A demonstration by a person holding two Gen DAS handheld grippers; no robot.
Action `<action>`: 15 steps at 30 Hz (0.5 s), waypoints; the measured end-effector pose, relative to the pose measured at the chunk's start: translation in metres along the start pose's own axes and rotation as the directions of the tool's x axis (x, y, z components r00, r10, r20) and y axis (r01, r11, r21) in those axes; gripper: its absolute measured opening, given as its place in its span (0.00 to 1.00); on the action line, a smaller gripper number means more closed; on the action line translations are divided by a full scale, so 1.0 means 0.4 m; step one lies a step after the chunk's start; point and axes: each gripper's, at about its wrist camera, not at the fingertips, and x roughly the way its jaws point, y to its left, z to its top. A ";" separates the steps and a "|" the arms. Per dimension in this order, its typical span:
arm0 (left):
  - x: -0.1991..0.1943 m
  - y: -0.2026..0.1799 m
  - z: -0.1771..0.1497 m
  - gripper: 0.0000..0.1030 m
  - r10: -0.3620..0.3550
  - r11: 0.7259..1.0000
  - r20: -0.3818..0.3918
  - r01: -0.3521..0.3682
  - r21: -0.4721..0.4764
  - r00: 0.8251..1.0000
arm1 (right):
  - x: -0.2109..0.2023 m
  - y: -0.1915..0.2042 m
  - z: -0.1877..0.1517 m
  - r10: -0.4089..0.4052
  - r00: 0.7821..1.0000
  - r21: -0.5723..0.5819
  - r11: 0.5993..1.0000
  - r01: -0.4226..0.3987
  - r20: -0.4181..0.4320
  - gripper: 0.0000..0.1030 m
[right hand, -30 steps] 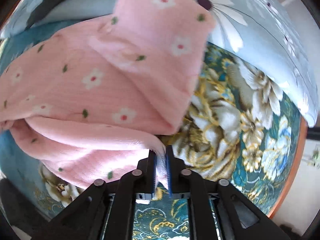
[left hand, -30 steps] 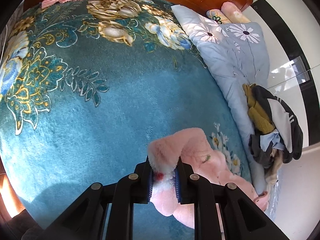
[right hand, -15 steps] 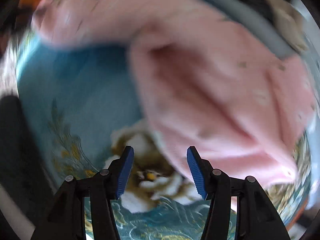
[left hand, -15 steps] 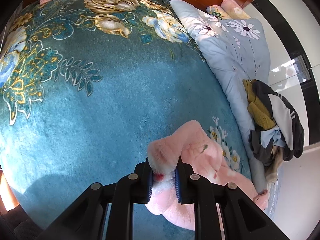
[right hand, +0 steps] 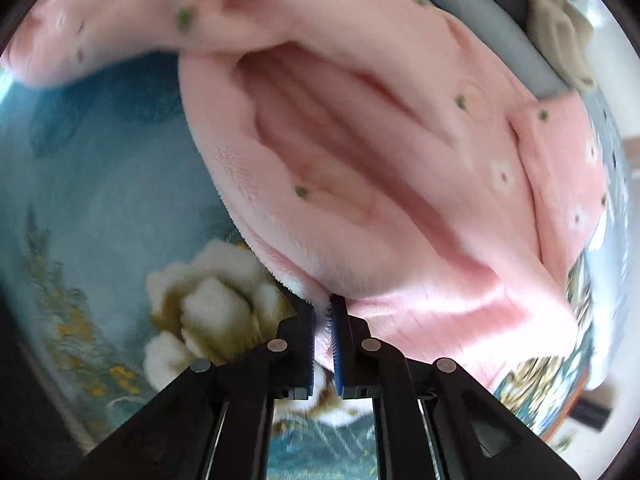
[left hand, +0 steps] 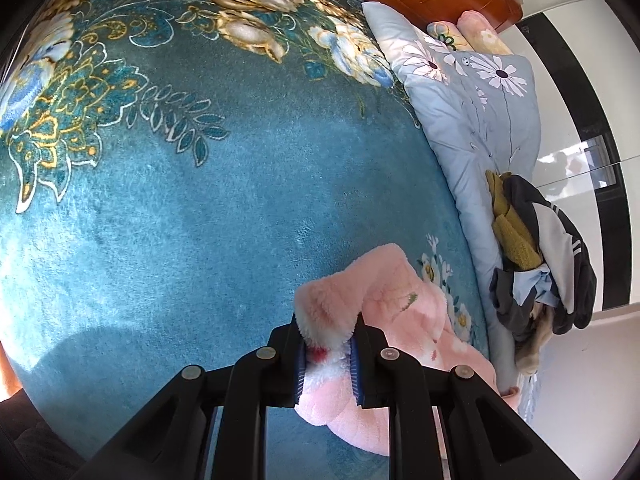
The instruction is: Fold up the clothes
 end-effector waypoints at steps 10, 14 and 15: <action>-0.045 -0.010 0.029 0.17 -0.022 0.998 0.054 0.019 0.062 0.998 | -0.169 -0.156 -0.150 -0.028 0.997 0.028 0.999 0.030 -0.078 0.00; -0.051 -0.028 0.040 0.17 -0.031 0.995 0.054 0.026 0.095 0.998 | -0.151 -0.214 -0.196 -0.032 0.993 0.103 0.994 0.043 -0.112 0.00; -0.050 -0.031 0.040 0.17 -0.031 0.995 0.050 0.026 0.099 0.998 | -0.149 -0.210 -0.184 -0.036 0.995 0.103 0.994 0.046 -0.098 0.00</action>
